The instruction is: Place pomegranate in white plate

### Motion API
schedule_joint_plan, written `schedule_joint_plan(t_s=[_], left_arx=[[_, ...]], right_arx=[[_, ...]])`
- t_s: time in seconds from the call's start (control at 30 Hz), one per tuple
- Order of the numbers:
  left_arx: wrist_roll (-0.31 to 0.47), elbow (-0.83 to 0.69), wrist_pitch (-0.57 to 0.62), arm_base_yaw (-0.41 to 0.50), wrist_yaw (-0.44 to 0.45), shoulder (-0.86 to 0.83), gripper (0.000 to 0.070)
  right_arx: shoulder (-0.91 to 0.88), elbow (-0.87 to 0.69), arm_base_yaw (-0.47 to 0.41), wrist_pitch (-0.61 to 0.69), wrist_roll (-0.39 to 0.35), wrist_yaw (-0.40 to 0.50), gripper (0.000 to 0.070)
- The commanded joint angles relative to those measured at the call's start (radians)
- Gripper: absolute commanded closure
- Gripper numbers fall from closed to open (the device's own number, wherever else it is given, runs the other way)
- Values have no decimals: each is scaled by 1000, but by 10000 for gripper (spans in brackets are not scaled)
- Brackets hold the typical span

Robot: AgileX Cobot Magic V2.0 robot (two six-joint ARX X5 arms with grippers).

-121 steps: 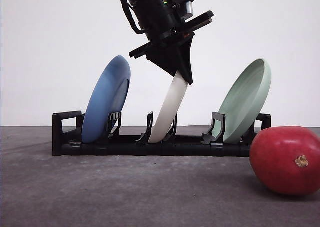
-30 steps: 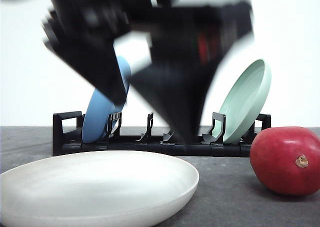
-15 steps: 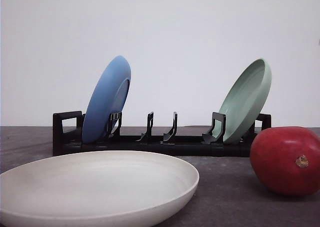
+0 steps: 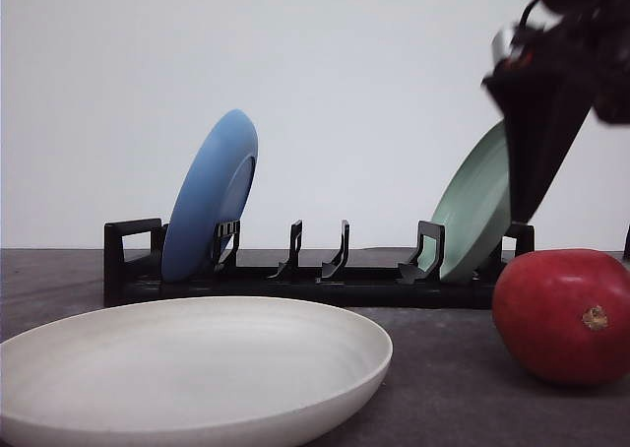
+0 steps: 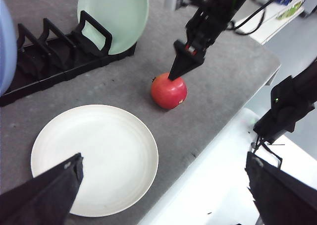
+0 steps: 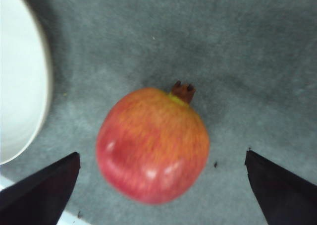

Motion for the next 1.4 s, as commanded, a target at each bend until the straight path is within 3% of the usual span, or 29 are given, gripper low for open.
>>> schedule_joint_plan(t_s=[0.0, 0.43, 0.6, 0.8, 1.03, 1.37], left_arx=[[-20, 17, -2, -14, -2, -13, 63], [-19, 17, -7, -14, -32, -59, 63], [-20, 17, -35, -14, -43, -59, 63], [-26, 17, -60, -14, -65, -59, 63], [-26, 17, -56, -14, -103, -59, 63], [-29, 17, -57, -14, -119, -59, 63]], right_arx=[[46, 17, 9, 10, 9, 1, 0], [244, 17, 53, 24, 34, -3, 0], [251, 20, 58, 22, 43, -3, 157], [259, 120, 72, -69, 64, -38, 168], [332, 337, 189, -184, 65, -52, 168], [540, 535, 438, -125, 83, -49, 168]])
